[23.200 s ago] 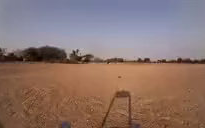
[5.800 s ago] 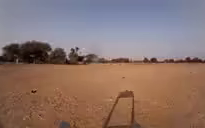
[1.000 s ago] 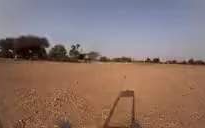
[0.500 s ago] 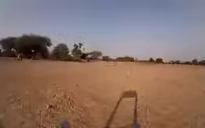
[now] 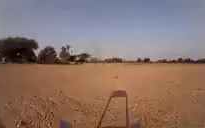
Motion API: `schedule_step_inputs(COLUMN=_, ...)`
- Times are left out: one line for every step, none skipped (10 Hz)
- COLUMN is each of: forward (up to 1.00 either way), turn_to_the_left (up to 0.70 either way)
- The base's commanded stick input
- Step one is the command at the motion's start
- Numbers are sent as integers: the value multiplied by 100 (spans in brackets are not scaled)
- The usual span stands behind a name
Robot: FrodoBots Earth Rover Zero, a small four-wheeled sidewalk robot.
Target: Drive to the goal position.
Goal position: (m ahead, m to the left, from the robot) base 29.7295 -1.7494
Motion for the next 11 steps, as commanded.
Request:
schedule_step_inputs(forward=70, turn_to_the_left=0)
schedule_step_inputs(forward=70, turn_to_the_left=-13)
schedule_step_inputs(forward=70, turn_to_the_left=-27)
schedule_step_inputs(forward=70, turn_to_the_left=-22)
schedule_step_inputs(forward=70, turn_to_the_left=0)
schedule_step_inputs(forward=70, turn_to_the_left=0)
schedule_step_inputs(forward=70, turn_to_the_left=0)
schedule_step_inputs(forward=70, turn_to_the_left=0)
schedule_step_inputs(forward=70, turn_to_the_left=0)
schedule_step_inputs(forward=70, turn_to_the_left=0)
schedule_step_inputs(forward=70, turn_to_the_left=0)
